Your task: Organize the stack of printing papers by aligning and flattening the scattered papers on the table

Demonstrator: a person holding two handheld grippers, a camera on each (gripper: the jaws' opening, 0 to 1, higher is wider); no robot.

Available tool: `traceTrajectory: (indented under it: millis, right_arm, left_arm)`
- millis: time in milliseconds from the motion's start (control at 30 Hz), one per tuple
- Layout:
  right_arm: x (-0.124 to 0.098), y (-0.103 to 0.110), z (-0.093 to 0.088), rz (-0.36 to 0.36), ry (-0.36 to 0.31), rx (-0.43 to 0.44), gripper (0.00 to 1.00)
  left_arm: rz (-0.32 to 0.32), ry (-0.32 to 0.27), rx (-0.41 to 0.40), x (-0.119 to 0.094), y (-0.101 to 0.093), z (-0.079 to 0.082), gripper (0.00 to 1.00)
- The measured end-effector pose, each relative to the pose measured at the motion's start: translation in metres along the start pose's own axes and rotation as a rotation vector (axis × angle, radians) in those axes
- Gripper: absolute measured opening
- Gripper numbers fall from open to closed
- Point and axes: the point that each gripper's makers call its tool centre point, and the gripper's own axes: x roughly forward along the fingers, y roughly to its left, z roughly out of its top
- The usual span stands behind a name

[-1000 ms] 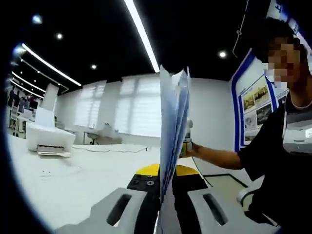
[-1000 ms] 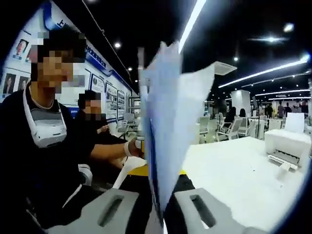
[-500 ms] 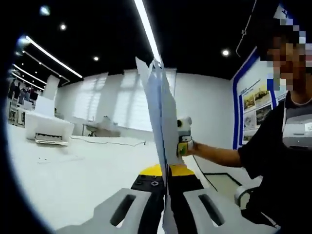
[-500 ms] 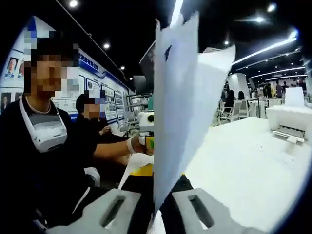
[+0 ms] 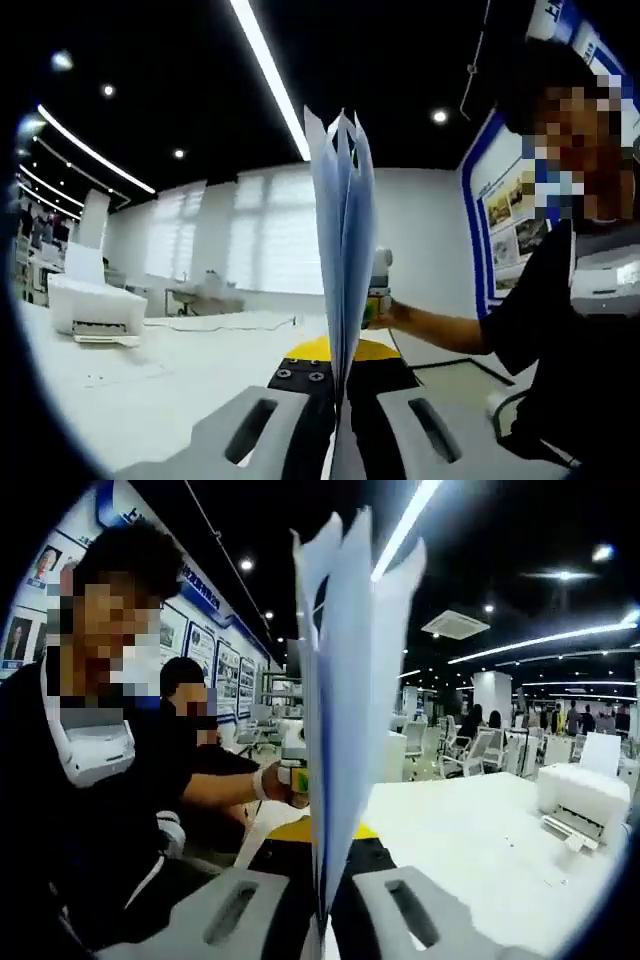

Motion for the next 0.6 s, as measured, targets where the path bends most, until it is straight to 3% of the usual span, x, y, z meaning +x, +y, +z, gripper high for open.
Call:
traceTrajectory:
  millis: [100, 267, 333, 400, 467, 533, 600]
  right_arm:
    - [0.0, -0.006, -0.021, -0.014, 0.027, 0.02, 0.0]
    - [-0.002, -0.006, -0.026, -0.013, 0.027, 0.016, 0.0]
    - [-0.002, -0.005, -0.028, 0.006, 0.025, -0.024, 0.0]
    - [0.0, -0.003, -0.037, 0.01, 0.029, 0.024, 0.11]
    - [0.001, 0.006, -0.044, 0.06, 0.054, 0.073, 0.0]
    - [0.002, 0.003, -0.044, 0.04, 0.047, 0.033, 0.0]
    - [0.001, 0.001, -0.044, 0.041, 0.042, 0.062, 0.0]
  left_arm:
    - [0.015, 0.02, -0.035, -0.001, 0.009, -0.019, 0.06]
    - [0.013, 0.026, -0.016, 0.0, 0.01, -0.025, 0.06]
    - [0.016, 0.031, -0.053, 0.001, 0.01, -0.027, 0.09]
    - [0.018, 0.046, -0.082, 0.003, 0.011, -0.035, 0.16]
    - [-0.017, 0.055, -0.065, 0.004, 0.005, -0.039, 0.06]
    - [-0.014, 0.046, -0.062, 0.006, 0.005, -0.037, 0.06]
    - [-0.014, 0.044, -0.069, 0.007, 0.006, -0.037, 0.06]
